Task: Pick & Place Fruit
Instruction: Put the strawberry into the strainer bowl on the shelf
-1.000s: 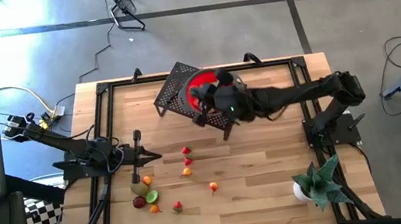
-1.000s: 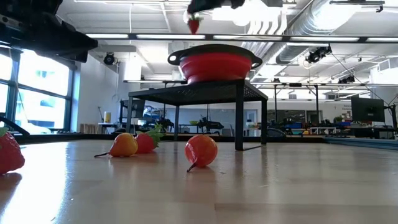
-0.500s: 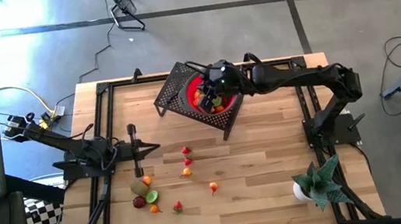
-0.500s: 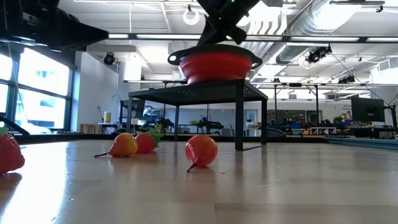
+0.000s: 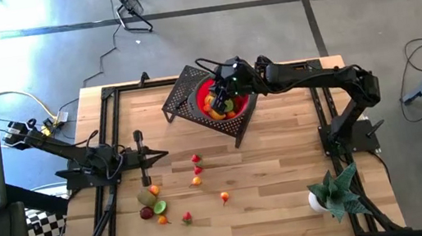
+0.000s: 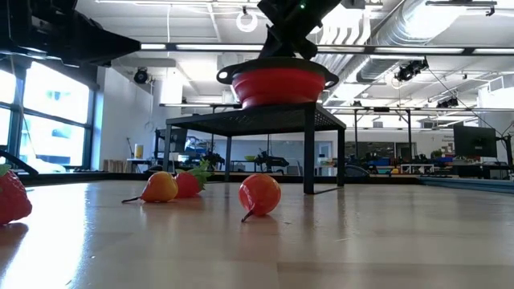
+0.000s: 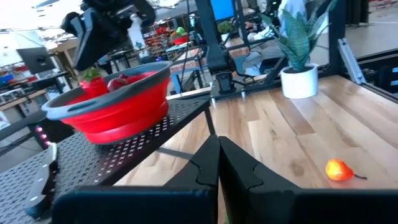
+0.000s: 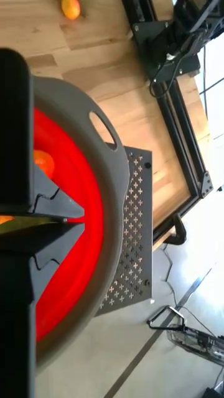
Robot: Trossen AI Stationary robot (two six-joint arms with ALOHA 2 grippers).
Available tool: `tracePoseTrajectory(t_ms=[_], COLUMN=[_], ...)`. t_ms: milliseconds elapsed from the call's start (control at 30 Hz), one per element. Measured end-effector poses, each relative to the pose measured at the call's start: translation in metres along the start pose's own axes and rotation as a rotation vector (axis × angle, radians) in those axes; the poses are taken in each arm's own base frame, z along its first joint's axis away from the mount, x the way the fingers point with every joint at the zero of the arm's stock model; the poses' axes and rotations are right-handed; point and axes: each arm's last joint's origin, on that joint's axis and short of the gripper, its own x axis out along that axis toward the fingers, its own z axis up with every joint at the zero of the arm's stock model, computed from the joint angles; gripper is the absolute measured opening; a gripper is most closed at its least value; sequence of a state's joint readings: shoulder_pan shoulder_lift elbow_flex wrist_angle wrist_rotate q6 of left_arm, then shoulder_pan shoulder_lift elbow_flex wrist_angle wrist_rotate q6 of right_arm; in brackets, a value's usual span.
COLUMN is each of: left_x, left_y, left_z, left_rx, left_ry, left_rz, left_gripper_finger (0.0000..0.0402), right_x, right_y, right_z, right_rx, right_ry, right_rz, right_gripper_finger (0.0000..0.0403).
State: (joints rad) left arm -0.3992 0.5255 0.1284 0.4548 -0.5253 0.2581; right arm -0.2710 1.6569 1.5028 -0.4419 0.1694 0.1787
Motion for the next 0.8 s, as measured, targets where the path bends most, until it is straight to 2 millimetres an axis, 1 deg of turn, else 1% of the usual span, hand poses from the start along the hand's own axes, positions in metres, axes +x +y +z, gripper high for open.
tracePoseTrajectory(t_ms=[100,267,333,433,567,667,800], left_x=[0.0,0.0,0.0,0.0,0.0,0.0,0.0], left_y=[0.001,0.001,0.001,0.001,0.001,0.001,0.001], left_z=[0.0,0.0,0.0,0.0,0.0,0.0,0.0], left_rx=[0.0,0.0,0.0,-0.001,-0.001,-0.002,-0.007], left_ry=[0.005,0.007,0.007,0.007,0.007,0.006,0.004], left_rz=[0.018,0.027,0.027,0.027,0.027,0.027,0.027], left_gripper_finger=[0.0,0.0,0.0,0.0,0.0,0.0,0.0], right_x=[0.0,0.0,-0.001,-0.001,-0.003,-0.015,-0.043], right_y=[0.001,0.004,0.004,0.005,0.005,0.006,0.008], right_z=[0.0,-0.002,-0.004,-0.005,-0.004,0.001,0.01], right_rx=[-0.021,-0.146,-0.156,-0.151,-0.157,-0.158,-0.159], right_ry=[0.005,0.018,0.034,0.05,0.038,0.006,-0.059], right_rz=[0.033,0.053,0.054,0.075,0.073,0.081,0.104], right_gripper_finger=[0.0016,0.003,0.0045,0.0078,0.0118,0.0128,0.0125])
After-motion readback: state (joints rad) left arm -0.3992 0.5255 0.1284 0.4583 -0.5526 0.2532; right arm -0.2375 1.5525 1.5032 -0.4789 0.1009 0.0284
